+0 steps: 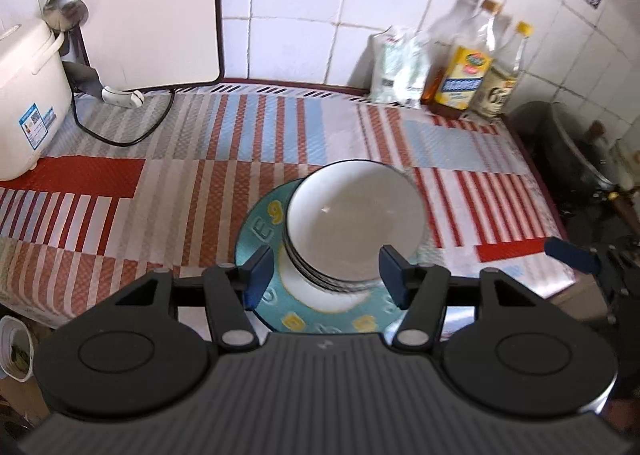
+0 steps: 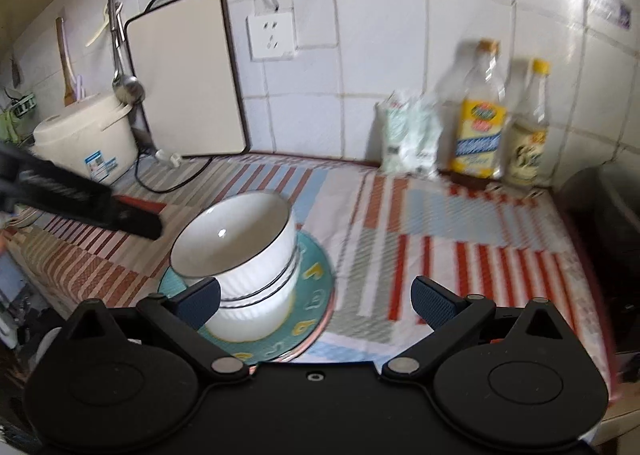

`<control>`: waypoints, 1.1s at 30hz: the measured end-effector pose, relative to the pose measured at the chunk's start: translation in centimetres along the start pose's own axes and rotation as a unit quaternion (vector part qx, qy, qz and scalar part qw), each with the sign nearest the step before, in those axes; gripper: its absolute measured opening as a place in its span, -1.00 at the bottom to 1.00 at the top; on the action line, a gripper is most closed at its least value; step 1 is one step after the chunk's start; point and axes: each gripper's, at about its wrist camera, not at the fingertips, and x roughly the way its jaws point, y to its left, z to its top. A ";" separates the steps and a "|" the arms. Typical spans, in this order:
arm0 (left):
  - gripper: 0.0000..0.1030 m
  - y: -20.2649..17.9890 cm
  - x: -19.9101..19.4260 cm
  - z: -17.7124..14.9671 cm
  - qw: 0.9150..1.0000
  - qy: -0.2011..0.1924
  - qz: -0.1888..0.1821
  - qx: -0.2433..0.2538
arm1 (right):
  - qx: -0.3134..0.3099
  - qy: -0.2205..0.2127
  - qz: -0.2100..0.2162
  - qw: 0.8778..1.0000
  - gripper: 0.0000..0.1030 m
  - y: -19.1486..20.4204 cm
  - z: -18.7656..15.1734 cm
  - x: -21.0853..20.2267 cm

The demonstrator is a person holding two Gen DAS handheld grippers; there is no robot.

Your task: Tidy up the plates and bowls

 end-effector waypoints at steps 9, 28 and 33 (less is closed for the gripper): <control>0.26 -2.0 -5.2 -1.2 1.000 0.008 0.006 0.016 | 0.019 -0.035 -0.032 0.999 0.99 -0.5 2.1 -6.7; 0.93 -6.9 -15.0 -2.6 0.996 -0.013 0.052 0.066 | 0.036 -0.019 -0.119 0.992 0.99 -1.3 5.2 -18.4; 0.93 -8.1 -15.3 -3.7 0.996 -0.003 0.075 0.056 | 0.032 -0.006 -0.125 0.992 1.00 -1.0 4.8 -19.3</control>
